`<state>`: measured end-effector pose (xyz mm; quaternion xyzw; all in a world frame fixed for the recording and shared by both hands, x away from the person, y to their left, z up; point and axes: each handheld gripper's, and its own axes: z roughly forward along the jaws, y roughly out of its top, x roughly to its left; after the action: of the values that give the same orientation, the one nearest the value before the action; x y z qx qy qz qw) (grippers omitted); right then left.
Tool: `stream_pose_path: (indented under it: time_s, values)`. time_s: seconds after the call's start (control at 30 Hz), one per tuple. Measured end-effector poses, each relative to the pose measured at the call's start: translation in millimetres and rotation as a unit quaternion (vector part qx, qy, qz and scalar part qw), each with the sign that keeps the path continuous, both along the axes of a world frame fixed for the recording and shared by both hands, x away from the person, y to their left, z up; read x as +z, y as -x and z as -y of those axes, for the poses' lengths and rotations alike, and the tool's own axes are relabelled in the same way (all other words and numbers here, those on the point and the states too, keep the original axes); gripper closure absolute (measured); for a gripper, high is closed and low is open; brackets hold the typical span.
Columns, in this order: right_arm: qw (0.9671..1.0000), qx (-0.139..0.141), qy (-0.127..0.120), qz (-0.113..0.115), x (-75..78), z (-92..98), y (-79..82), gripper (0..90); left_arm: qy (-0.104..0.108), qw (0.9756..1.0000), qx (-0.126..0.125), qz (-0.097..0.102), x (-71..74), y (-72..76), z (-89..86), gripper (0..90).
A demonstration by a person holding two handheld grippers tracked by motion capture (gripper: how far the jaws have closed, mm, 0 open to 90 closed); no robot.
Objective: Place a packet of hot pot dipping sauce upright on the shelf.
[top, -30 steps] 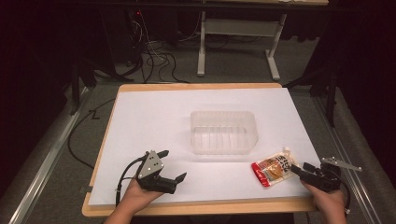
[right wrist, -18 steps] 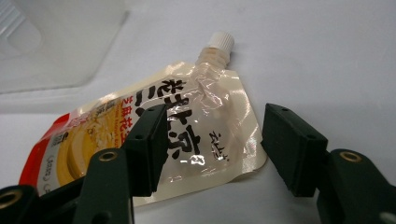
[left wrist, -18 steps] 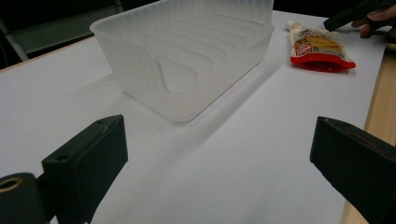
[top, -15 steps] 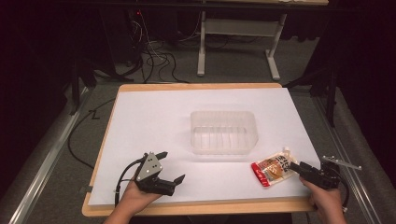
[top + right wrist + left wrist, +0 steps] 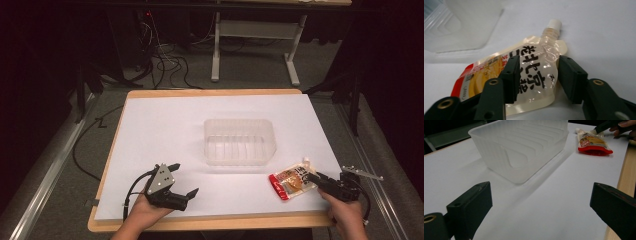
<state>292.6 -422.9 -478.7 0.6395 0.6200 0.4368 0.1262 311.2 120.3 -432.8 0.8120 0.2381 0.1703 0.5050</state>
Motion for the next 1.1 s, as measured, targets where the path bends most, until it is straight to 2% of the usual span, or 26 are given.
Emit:
stream_pose_path:
  time_s: [0.1,0.2,0.33,0.4,0.53,0.73,0.93,0.97,1.0,1.1]
  values:
    - [0.9999,-0.01,-0.002,-0.011,-2.4,2.3,-0.6,65.4,0.002,1.0,0.001,-0.001,0.1,0.3,-0.7,4.7]
    - [0.9998,-0.016,0.01,-0.011,-3.2,2.8,-0.7,75.3,0.006,1.0,0.0,-0.005,-1.0,0.0,-0.8,4.8]
    - [0.9997,-0.014,0.013,-0.016,-4.1,4.3,-1.6,88.2,0.008,1.0,0.0,-0.006,-0.7,0.5,-0.1,5.0]
    - [0.9998,-0.007,0.013,-0.011,-2.9,4.4,-1.2,90.0,0.007,1.0,0.0,-0.003,0.1,0.9,-0.3,5.0]
    - [0.9996,0.008,0.02,0.016,6.0,2.9,1.6,90.0,0.009,1.0,0.004,-0.001,0.4,0.2,-2.2,5.1]
    - [0.9966,0.025,0.029,0.074,20.9,-3.5,7.1,90.0,0.009,0.9999,0.002,0.005,1.0,1.7,-2.0,5.7]
    - [0.9904,0.043,0.032,0.127,36.4,-12.6,12.2,90.0,0.013,0.9999,0.002,0.011,1.4,2.1,-1.8,6.0]
    - [0.9904,0.043,0.032,0.127,36.4,-12.6,12.2,90.0,0.013,0.9999,0.002,0.011,1.4,2.1,-1.8,6.1]
    - [0.9879,0.048,0.034,0.143,42.4,-17.4,14.4,90.0,0.013,0.9998,0.002,0.012,1.5,2.2,-1.9,6.1]
    - [0.9846,0.055,0.035,0.162,49.1,-24.1,17.2,90.0,0.013,0.9998,0.002,0.013,1.6,2.2,-2.2,6.1]
